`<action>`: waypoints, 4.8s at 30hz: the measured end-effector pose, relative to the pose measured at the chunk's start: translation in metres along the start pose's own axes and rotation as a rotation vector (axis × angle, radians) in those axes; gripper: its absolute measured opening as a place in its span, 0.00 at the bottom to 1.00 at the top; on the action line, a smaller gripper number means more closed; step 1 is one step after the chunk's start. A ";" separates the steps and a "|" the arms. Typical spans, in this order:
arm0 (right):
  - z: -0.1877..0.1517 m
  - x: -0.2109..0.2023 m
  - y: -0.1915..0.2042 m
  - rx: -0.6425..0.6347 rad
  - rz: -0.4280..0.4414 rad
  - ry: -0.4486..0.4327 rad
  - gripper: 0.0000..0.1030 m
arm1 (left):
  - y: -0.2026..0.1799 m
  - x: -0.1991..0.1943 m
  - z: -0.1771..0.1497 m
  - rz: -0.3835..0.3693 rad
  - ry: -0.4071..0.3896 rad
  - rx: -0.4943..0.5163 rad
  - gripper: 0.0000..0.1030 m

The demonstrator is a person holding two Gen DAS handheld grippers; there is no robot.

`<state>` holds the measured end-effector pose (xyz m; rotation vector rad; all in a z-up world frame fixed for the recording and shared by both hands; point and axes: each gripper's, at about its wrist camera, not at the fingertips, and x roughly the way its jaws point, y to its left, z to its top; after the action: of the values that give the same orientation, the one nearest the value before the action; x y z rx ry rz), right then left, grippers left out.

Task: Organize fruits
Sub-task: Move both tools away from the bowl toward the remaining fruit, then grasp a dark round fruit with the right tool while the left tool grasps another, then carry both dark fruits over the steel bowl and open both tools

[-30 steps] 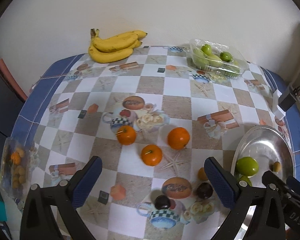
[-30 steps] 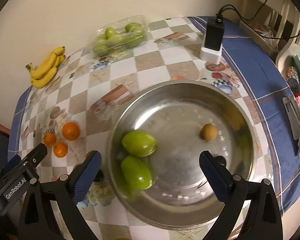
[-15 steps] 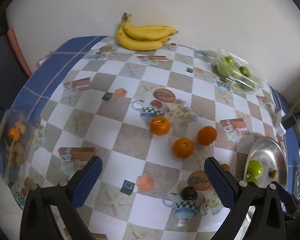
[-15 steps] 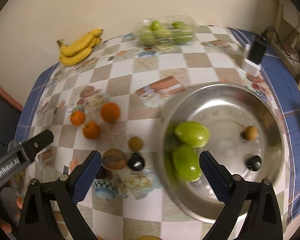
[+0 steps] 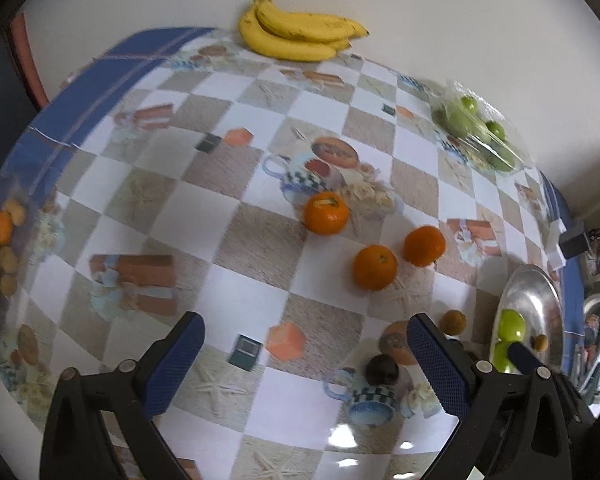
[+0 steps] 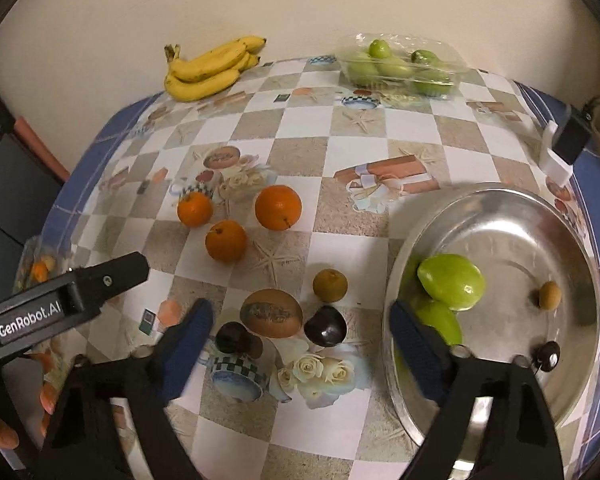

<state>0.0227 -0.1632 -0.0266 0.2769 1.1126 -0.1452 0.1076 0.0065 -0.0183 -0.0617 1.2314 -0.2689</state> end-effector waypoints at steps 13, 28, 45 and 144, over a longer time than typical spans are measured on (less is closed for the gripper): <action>-0.002 0.027 -0.003 -0.012 -0.046 0.085 0.48 | -0.006 0.030 -0.005 -0.020 0.091 -0.018 0.94; -0.005 0.049 0.001 -0.044 -0.115 0.141 0.39 | -0.013 0.035 -0.006 -0.014 0.107 0.007 0.94; -0.003 0.027 -0.014 0.046 -0.035 0.101 0.30 | -0.020 0.040 -0.006 -0.018 0.117 0.028 0.91; -0.045 -0.020 -0.176 0.485 -0.085 0.112 0.31 | -0.231 0.042 -0.110 -0.129 0.174 0.602 0.32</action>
<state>-0.0697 -0.3191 -0.0537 0.6770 1.1914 -0.4824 -0.0219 -0.2162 -0.0502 0.4110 1.2755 -0.7600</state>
